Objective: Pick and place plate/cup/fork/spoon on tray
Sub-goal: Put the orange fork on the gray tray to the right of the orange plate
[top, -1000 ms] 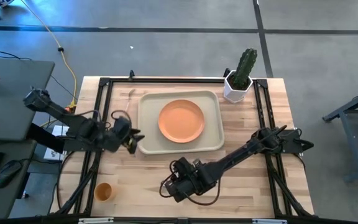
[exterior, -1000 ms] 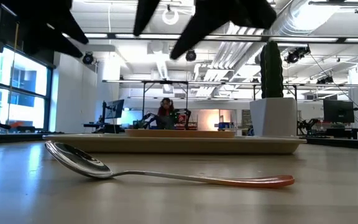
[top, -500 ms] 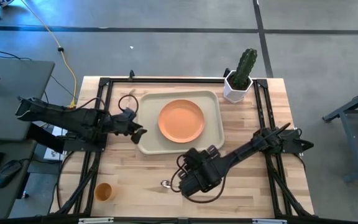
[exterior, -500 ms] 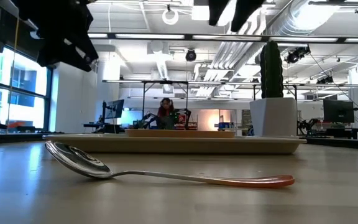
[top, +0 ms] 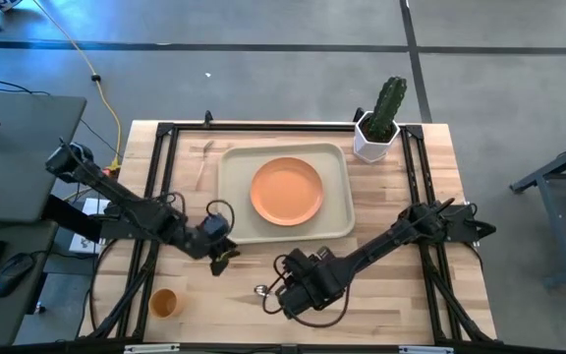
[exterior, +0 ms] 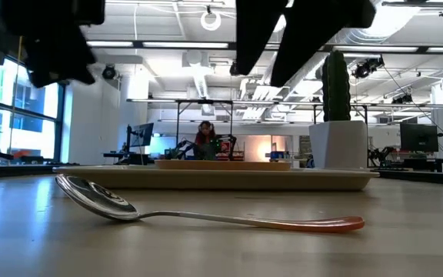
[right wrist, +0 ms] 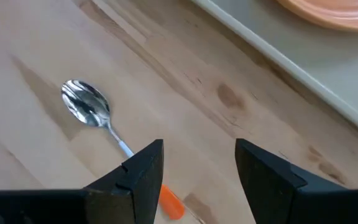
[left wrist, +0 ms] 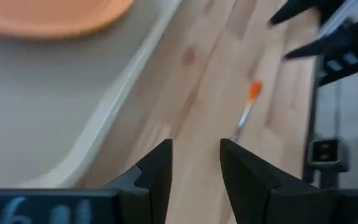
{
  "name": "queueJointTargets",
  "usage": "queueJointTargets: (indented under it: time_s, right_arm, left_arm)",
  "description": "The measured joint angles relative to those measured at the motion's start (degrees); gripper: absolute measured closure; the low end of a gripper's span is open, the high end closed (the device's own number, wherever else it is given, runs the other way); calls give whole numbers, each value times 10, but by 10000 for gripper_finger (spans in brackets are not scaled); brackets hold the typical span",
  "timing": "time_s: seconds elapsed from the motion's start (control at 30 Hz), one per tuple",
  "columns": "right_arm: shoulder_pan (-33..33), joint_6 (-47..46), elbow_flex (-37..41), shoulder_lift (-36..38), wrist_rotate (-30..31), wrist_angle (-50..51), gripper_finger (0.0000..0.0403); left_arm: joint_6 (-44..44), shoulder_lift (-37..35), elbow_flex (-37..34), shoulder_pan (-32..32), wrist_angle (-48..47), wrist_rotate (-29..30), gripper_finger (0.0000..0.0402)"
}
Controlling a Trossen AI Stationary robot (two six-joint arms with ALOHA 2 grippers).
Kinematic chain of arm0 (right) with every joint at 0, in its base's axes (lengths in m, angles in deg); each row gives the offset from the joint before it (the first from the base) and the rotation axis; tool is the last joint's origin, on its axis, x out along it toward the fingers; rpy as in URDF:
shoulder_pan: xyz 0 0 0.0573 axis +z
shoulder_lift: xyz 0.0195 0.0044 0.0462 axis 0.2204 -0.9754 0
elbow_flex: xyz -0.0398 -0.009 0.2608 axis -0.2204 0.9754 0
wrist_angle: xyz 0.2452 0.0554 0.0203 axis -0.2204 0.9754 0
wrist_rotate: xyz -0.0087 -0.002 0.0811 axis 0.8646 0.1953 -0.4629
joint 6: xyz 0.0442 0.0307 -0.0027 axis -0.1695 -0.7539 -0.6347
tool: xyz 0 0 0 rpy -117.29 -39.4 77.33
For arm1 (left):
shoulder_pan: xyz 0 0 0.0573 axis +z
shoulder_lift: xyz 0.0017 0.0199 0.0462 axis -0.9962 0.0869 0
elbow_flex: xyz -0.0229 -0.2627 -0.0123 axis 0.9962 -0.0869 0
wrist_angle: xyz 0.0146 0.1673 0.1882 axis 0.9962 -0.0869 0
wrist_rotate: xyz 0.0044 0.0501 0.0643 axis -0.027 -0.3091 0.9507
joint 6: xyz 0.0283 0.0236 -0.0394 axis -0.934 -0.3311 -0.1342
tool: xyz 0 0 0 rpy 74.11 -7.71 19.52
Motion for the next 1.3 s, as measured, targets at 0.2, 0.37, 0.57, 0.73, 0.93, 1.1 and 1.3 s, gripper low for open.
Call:
queueJointTargets:
  time_s: [0.2, 0.37, 0.57, 0.73, 0.93, 1.1, 1.3]
  right_arm:
    - [15, -3, -7, 2, -1, 15, 213]
    - [16, 14, -2, 2, -30, 45, 213]
    - [9, 27, -3, 2, -22, 98, 213]
    - [-7, 69, -3, 2, -9, 158, 213]
    - [-68, 188, 42, 12, -13, 122, 213]
    - [-115, 246, 156, 66, -43, -21, 213]
    - [-145, 240, 330, 192, -71, -209, 213]
  left_arm:
    - [29, -35, 33, 86, -159, 20, 282]
    - [-51, -64, 59, 266, -258, 46, 282]
    - [-136, -32, 59, 470, -243, -6, 282]
    - [-176, -4, 59, 553, -245, 1, 283]
    - [-186, 36, 59, 630, -242, 0, 299]
    - [-192, 78, 59, 665, -244, -2, 316]
    - [-209, 108, 59, 689, -243, -3, 323]
